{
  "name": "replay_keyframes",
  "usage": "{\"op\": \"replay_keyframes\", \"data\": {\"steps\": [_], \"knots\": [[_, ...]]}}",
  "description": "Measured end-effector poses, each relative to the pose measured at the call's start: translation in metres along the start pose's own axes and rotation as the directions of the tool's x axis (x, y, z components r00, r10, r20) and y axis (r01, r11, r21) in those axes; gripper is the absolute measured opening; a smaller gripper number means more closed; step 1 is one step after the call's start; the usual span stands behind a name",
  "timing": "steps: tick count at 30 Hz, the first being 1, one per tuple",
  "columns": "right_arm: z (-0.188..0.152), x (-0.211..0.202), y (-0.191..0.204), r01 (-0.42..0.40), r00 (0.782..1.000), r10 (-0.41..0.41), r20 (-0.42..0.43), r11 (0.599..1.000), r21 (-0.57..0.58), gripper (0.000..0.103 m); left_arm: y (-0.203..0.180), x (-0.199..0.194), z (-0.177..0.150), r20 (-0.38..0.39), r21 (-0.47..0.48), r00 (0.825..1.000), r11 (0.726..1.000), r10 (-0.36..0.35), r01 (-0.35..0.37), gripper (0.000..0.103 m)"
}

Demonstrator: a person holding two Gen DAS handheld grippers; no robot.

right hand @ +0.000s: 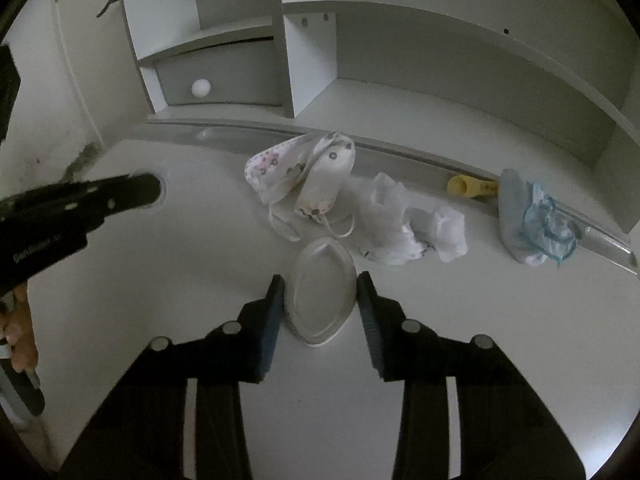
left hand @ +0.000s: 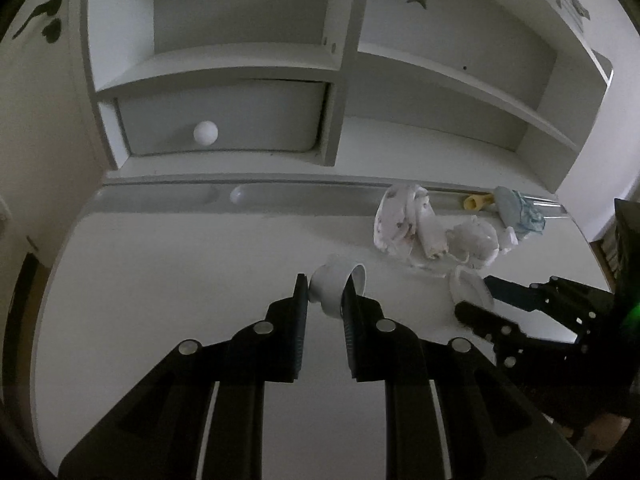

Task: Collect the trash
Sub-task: 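Grasp the small white cap with the left tool while the right tool grasps the white plastic ring, then carry the cap and ring over the bin and open both tools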

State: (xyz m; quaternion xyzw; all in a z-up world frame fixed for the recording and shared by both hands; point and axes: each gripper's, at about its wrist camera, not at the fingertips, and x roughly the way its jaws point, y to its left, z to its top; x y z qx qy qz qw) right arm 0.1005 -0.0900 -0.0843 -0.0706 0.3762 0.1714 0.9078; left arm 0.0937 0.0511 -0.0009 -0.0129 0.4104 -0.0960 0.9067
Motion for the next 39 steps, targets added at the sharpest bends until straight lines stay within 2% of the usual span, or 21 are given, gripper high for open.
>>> {"op": "replay_keyframes", "data": {"steps": [3,7,12,16,18,22,23,24,25,26,28,30,32,33,35,38,39], "knots": [[-0.006,-0.012,-0.008,-0.020,1.000,0.020,0.013,0.999,0.027,0.036,-0.008,-0.006,-0.003,0.003,0.016,1.000,1.000,-0.013,0.013,0.016],[-0.018,-0.050,-0.028,-0.004,0.998,0.000,0.064,0.998,0.059,0.036,-0.029,-0.019,-0.008,0.018,0.050,0.999,0.998,-0.041,0.040,0.016],[-0.061,-0.115,-0.075,0.093,0.987,-0.109,0.116,0.987,0.131,0.036,-0.090,-0.035,-0.018,0.018,0.134,0.990,0.982,-0.137,0.133,0.016],[-0.124,-0.179,-0.131,0.173,0.968,-0.213,0.130,0.947,0.269,0.036,-0.162,-0.044,-0.034,-0.021,0.240,0.972,0.943,-0.234,0.232,0.016],[-0.162,-0.214,-0.161,0.214,0.953,-0.273,0.131,0.913,0.347,0.036,-0.211,-0.052,-0.048,-0.051,0.314,0.955,0.903,-0.293,0.293,0.016],[-0.251,-0.279,-0.214,0.293,0.915,-0.392,0.097,0.810,0.508,0.036,-0.309,-0.072,-0.081,-0.131,0.446,0.904,0.790,-0.407,0.421,0.016],[-0.282,-0.297,-0.229,0.320,0.901,-0.428,0.073,0.769,0.553,0.036,-0.344,-0.080,-0.097,-0.160,0.489,0.880,0.739,-0.446,0.464,0.016],[-0.301,-0.306,-0.238,0.338,0.893,-0.447,0.052,0.744,0.577,0.036,-0.363,-0.084,-0.106,-0.177,0.507,0.866,0.710,-0.468,0.488,0.016],[-0.326,-0.316,-0.249,0.358,0.885,-0.464,0.022,0.710,0.606,0.036,-0.394,-0.089,-0.122,-0.218,0.528,0.837,0.660,-0.502,0.534,0.016],[-0.343,-0.322,-0.256,0.366,0.880,-0.474,0.006,0.687,0.628,0.036,-0.411,-0.091,-0.133,-0.248,0.539,0.819,0.628,-0.518,0.561,0.016],[-0.382,-0.337,-0.274,0.379,0.867,-0.497,-0.024,0.628,0.680,0.036,-0.462,-0.093,-0.169,-0.344,0.567,0.770,0.534,-0.538,0.627,0.016],[-0.420,-0.347,-0.295,0.383,0.856,-0.514,-0.055,0.560,0.734,0.036,-0.494,-0.092,-0.198,-0.403,0.578,0.743,0.480,-0.535,0.660,0.016],[-0.455,-0.345,-0.320,0.351,0.872,-0.483,-0.081,0.501,0.791,0.036,-0.525,-0.085,-0.230,-0.459,0.592,0.725,0.432,-0.513,0.680,0.016],[-0.475,-0.339,-0.334,0.322,0.889,-0.448,-0.093,0.468,0.823,0.036,-0.539,-0.078,-0.246,-0.485,0.598,0.723,0.416,-0.492,0.685,0.016],[-0.511,-0.321,-0.360,0.274,0.926,-0.359,-0.120,0.417,0.867,0.036,-0.559,-0.057,-0.277,-0.532,0.604,0.724,0.402,-0.439,0.688,0.016],[-0.548,-0.281,-0.387,0.233,0.963,-0.218,-0.160,0.368,0.900,0.036,-0.581,-0.004,-0.324,-0.598,0.602,0.731,0.418,-0.328,0.680,0.016],[-0.559,-0.261,-0.395,0.250,0.965,-0.169,-0.201,0.359,0.899,0.036,-0.583,0.021,-0.335,-0.608,0.609,0.741,0.432,-0.284,0.665,0.016]]}}
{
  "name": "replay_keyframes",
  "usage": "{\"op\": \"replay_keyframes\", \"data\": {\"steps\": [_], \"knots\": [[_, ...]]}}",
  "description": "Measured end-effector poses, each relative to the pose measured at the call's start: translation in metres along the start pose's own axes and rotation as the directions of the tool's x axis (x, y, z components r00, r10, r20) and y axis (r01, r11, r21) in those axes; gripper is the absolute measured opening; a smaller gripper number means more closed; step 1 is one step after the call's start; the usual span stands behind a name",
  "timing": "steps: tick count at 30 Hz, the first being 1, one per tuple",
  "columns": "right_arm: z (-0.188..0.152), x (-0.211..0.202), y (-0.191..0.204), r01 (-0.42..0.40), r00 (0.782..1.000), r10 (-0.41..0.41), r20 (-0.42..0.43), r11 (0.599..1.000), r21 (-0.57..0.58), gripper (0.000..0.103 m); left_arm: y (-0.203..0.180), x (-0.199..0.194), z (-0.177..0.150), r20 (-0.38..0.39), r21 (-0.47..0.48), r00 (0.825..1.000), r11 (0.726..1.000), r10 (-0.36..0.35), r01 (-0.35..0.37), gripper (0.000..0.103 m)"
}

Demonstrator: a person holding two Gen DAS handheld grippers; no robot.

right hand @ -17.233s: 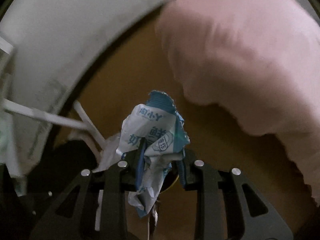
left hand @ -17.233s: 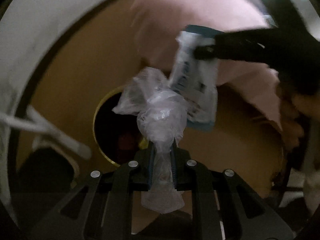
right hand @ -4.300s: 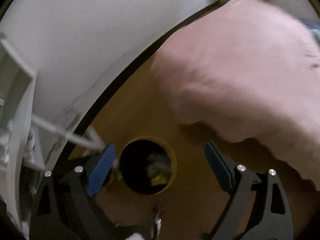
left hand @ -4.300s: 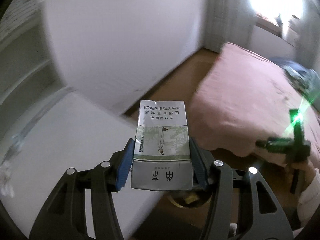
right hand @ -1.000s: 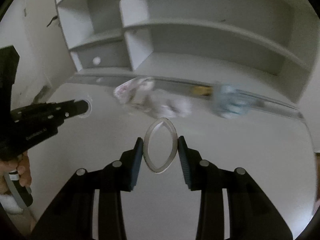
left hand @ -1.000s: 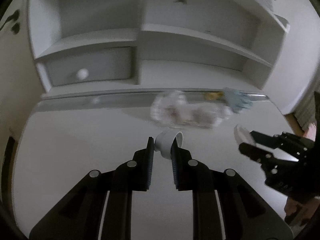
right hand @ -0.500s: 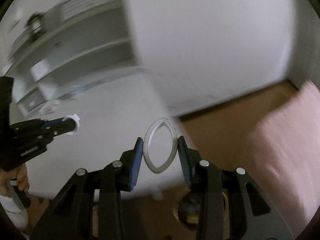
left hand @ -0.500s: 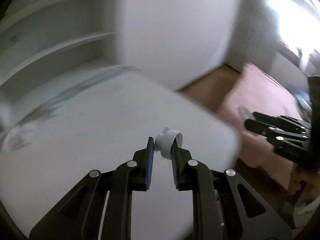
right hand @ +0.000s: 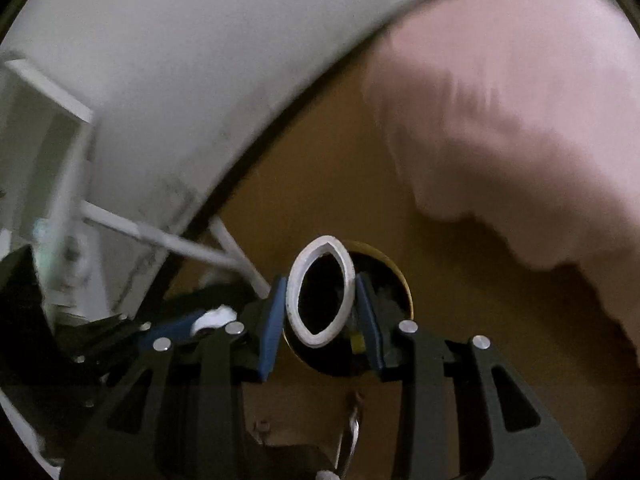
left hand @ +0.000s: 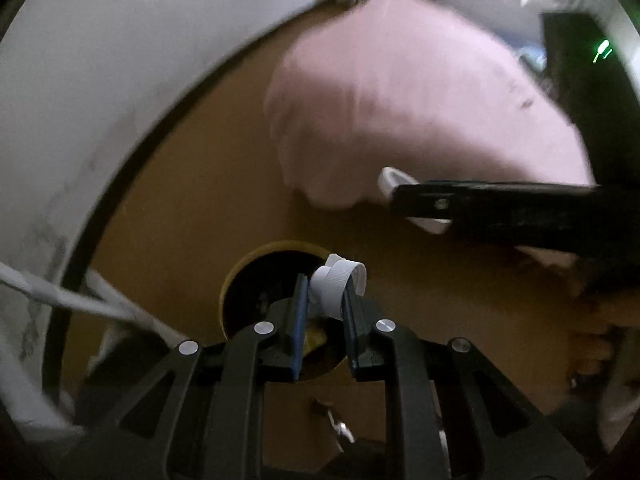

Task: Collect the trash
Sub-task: 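Carry the cap and ring over the bin and open both tools, then move both open tools back to the desk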

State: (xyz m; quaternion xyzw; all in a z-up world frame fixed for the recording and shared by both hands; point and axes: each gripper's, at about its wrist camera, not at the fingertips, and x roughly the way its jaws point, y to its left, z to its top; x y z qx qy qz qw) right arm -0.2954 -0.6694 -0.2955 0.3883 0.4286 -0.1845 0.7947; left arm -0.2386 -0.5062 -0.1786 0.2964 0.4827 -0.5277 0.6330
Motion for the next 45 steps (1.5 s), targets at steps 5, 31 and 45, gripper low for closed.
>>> {"op": "replay_keyframes", "data": {"steps": [5,31,45], "knots": [[0.005,0.099,-0.022,0.025,0.977,-0.014,-0.211,0.998,0.053,0.035,0.034,0.106,-0.015,-0.182,-0.080,0.983,0.996,0.033,-0.048,0.016],[-0.001,0.160,-0.034,0.004,0.953,0.048,-0.298,0.985,0.171,0.046,0.055,0.139,-0.028,-0.191,-0.142,0.981,0.988,0.031,-0.059,0.091],[0.024,0.033,-0.025,0.249,0.968,-0.233,-0.090,0.934,0.257,0.088,0.006,0.074,-0.009,-0.109,0.012,0.994,1.000,0.010,-0.009,0.091]]}}
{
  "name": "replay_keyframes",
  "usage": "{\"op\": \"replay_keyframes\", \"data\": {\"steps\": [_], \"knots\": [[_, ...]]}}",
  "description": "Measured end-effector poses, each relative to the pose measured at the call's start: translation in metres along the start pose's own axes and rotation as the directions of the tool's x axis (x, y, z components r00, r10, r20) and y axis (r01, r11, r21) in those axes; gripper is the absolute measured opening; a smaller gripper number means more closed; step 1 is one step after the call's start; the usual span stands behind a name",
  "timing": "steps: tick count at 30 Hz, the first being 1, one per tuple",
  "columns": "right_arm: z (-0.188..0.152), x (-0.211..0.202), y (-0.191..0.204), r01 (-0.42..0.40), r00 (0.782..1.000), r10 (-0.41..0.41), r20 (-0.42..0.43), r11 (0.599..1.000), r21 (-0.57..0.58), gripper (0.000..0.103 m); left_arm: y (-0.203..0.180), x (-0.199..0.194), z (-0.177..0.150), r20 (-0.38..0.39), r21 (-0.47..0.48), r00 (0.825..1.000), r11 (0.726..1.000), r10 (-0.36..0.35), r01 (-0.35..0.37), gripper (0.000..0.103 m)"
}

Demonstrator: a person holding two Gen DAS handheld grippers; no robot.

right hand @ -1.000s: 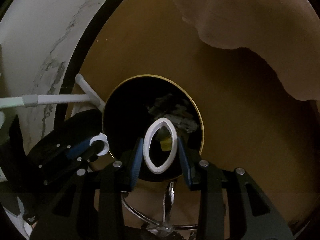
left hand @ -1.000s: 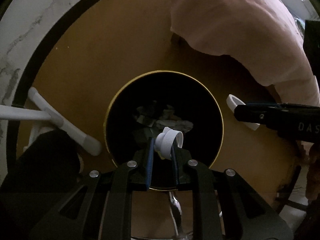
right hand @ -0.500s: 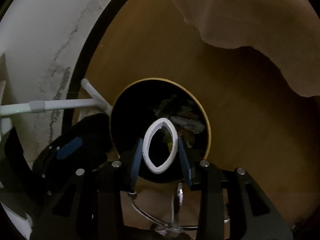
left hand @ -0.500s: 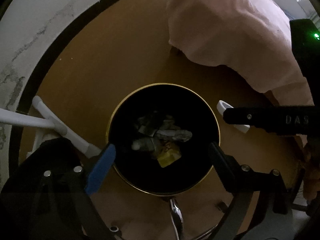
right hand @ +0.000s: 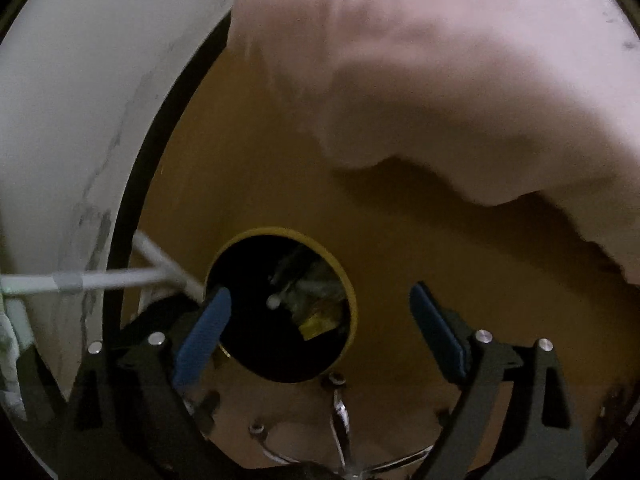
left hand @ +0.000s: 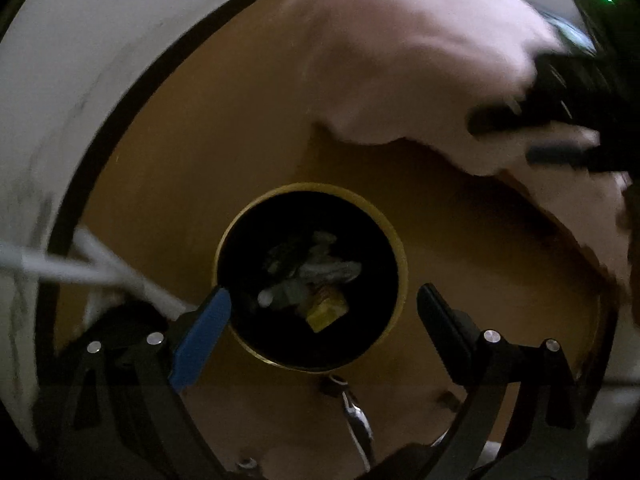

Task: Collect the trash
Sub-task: 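Move both open tools back to the desk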

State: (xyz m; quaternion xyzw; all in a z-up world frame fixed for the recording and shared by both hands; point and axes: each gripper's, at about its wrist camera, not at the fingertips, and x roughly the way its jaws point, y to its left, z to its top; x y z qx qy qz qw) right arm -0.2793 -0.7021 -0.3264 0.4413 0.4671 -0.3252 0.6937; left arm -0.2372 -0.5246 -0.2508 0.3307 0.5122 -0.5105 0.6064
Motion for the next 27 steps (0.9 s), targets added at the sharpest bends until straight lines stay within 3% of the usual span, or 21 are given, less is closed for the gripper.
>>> {"op": "replay_keyframes", "data": {"steps": [3,5,7,8,10,11,13,14,16,17,19,21,23,24,26,27], "knots": [[-0.013,-0.077,-0.006,-0.017,0.984,0.017,0.180,1.000,-0.003,0.092,-0.029,-0.065,0.010,0.125,0.077,0.990,0.996,-0.062,0.052,0.091],[-0.029,-0.128,-0.004,-0.004,0.945,0.009,0.328,1.000,-0.018,0.094,-0.036,-0.115,0.017,0.226,0.101,0.970,0.992,-0.094,0.073,0.091],[-0.045,-0.173,0.009,0.024,0.881,0.006,0.473,0.998,-0.057,0.096,-0.028,-0.167,0.019,0.325,0.089,0.941,0.994,-0.095,0.069,0.091],[-0.051,-0.192,0.021,0.034,0.846,0.021,0.532,0.995,-0.093,0.096,-0.013,-0.202,0.016,0.393,0.058,0.916,0.996,-0.079,0.061,0.091],[-0.062,-0.224,0.062,0.068,0.772,0.074,0.631,0.978,-0.198,0.096,0.013,-0.240,0.007,0.465,-0.004,0.885,0.999,-0.027,0.032,0.092],[-0.064,-0.234,0.086,0.082,0.746,0.111,0.656,0.963,-0.255,0.096,0.037,-0.264,-0.003,0.504,-0.060,0.864,0.998,0.022,0.010,0.093],[-0.069,-0.243,0.137,0.078,0.724,0.207,0.658,0.923,-0.377,0.096,0.083,-0.298,-0.024,0.545,-0.185,0.829,0.982,0.125,-0.026,0.093],[-0.071,-0.245,0.159,0.072,0.723,0.247,0.645,0.902,-0.427,0.096,0.112,-0.316,-0.042,0.548,-0.270,0.812,0.961,0.199,-0.054,0.093],[-0.077,-0.239,0.219,0.057,0.736,0.336,0.587,0.834,-0.549,0.096,0.165,-0.343,-0.080,0.525,-0.413,0.786,0.905,0.327,-0.100,0.093],[-0.083,-0.235,0.249,0.048,0.746,0.375,0.551,0.794,-0.606,0.096,0.195,-0.358,-0.106,0.493,-0.500,0.768,0.856,0.408,-0.134,0.093],[-0.099,-0.224,0.313,0.019,0.762,0.451,0.466,0.703,-0.711,0.096,0.245,-0.381,-0.155,0.402,-0.645,0.736,0.739,0.545,-0.196,0.093],[-0.113,-0.216,0.362,-0.015,0.774,0.505,0.383,0.619,-0.785,0.096,0.298,-0.399,-0.217,0.261,-0.782,0.708,0.574,0.656,-0.243,0.093],[-0.134,-0.208,0.410,-0.036,0.785,0.537,0.308,0.537,-0.843,0.096,0.335,-0.410,-0.266,0.162,-0.856,0.704,0.453,0.692,-0.249,0.093],[-0.144,-0.203,0.435,-0.045,0.791,0.550,0.267,0.489,-0.871,0.096,0.352,-0.413,-0.288,0.125,-0.880,0.708,0.407,0.695,-0.244,0.093],[-0.166,-0.195,0.479,-0.044,0.802,0.560,0.207,0.402,-0.914,0.096,0.382,-0.415,-0.318,0.062,-0.905,0.718,0.342,0.694,-0.252,0.093],[-0.171,-0.189,0.496,-0.040,0.808,0.556,0.194,0.380,-0.924,0.096,0.392,-0.411,-0.327,0.049,-0.911,0.727,0.329,0.685,-0.248,0.093]]}}
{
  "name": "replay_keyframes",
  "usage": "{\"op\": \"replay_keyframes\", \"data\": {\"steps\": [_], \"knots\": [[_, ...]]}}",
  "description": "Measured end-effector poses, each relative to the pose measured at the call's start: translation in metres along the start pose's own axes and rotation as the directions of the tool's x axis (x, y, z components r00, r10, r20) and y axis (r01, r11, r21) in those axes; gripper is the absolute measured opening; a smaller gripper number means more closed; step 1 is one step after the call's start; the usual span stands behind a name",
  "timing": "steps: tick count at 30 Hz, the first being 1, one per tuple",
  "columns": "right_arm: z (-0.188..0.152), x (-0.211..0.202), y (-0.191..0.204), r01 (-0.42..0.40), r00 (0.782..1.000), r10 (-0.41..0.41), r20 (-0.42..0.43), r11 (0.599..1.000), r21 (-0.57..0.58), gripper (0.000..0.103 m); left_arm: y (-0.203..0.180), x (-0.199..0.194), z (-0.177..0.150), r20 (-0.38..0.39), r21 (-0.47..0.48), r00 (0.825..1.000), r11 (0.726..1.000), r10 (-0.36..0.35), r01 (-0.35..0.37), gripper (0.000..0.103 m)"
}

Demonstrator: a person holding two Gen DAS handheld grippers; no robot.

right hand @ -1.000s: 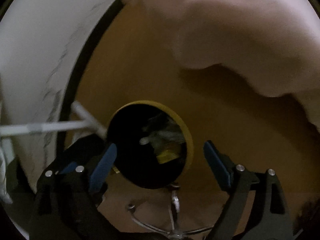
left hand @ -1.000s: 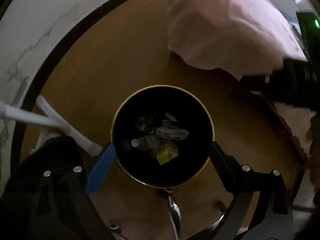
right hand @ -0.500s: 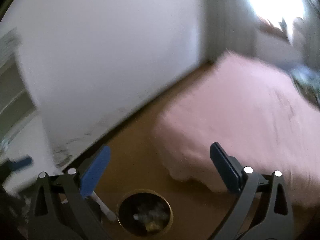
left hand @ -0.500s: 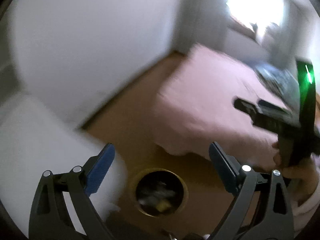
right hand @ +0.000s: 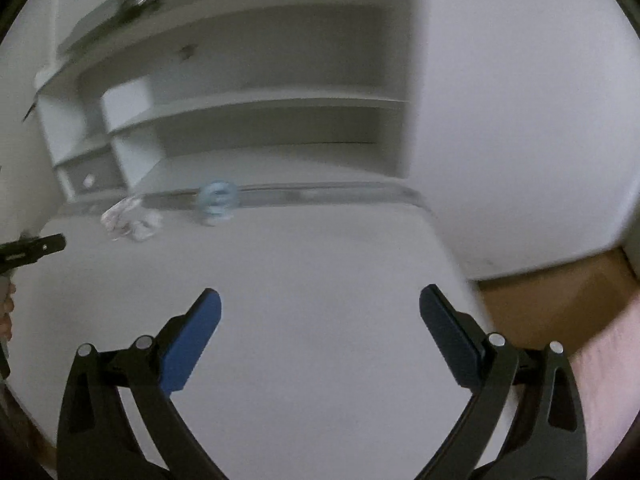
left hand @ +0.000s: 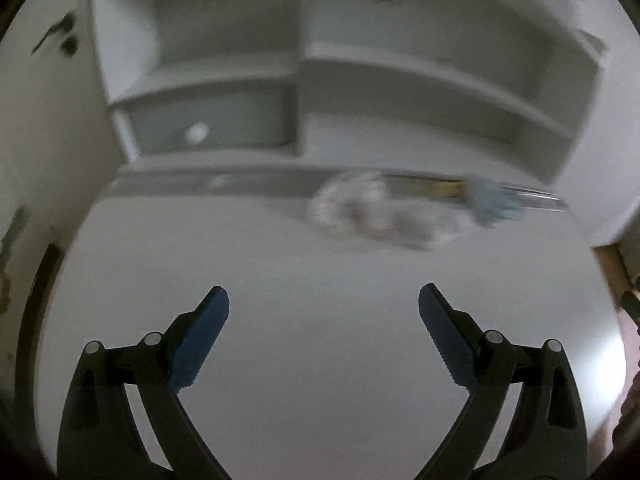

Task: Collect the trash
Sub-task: 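Move both open tools back to the desk, then grasp the white printed tissue with the left tool while the right tool grasps the blue-rimmed plastic bag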

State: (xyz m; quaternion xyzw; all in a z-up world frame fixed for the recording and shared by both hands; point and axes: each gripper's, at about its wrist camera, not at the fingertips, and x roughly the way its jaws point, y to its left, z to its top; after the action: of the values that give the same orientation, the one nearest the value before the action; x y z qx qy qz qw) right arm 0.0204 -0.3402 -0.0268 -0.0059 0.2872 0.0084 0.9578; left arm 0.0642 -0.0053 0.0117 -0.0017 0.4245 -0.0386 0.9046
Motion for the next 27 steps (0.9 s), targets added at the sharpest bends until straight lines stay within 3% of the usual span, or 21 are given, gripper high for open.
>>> {"op": "replay_keyframes", "data": {"steps": [5,9,16,18,19,20,22,24,27], "knots": [[0.038,0.064,0.057,-0.069,0.995,0.065,-0.069,0.996,-0.057,0.096,0.000,0.034,0.011,-0.057,0.018,0.998,0.999,-0.036,0.037,0.093],[0.057,0.107,0.084,-0.073,0.993,0.063,-0.105,0.993,-0.095,0.096,-0.011,0.068,0.031,-0.077,0.074,0.995,0.995,-0.060,0.066,0.093],[0.077,0.164,0.100,-0.076,0.984,0.057,-0.169,0.991,-0.106,0.094,-0.026,0.106,0.053,-0.084,0.139,0.994,0.986,-0.076,0.088,0.090],[0.076,0.167,0.104,-0.119,0.979,0.098,-0.179,0.987,-0.110,0.090,-0.028,0.106,0.052,-0.057,0.163,0.996,0.984,-0.067,0.075,0.080],[0.075,0.169,0.106,-0.136,0.976,0.114,-0.186,0.984,-0.113,0.081,-0.028,0.105,0.052,-0.049,0.169,0.996,0.983,-0.071,0.078,0.066],[0.074,0.169,0.106,-0.149,0.973,0.125,-0.194,0.982,-0.118,0.076,-0.027,0.102,0.052,-0.039,0.168,0.995,0.981,-0.096,0.101,0.044],[0.073,0.169,0.105,-0.182,0.967,0.158,-0.200,0.977,-0.111,0.044,-0.024,0.100,0.052,-0.037,0.148,0.990,0.979,-0.134,0.137,0.027],[0.073,0.165,0.098,-0.212,0.962,0.193,-0.194,0.974,-0.083,0.028,-0.020,0.099,0.051,-0.036,0.122,0.986,0.979,-0.163,0.166,0.018],[0.074,0.157,0.089,-0.217,0.966,0.207,-0.153,0.975,-0.052,0.022,-0.013,0.095,0.049,-0.021,0.097,0.983,0.978,-0.184,0.185,0.011]]}}
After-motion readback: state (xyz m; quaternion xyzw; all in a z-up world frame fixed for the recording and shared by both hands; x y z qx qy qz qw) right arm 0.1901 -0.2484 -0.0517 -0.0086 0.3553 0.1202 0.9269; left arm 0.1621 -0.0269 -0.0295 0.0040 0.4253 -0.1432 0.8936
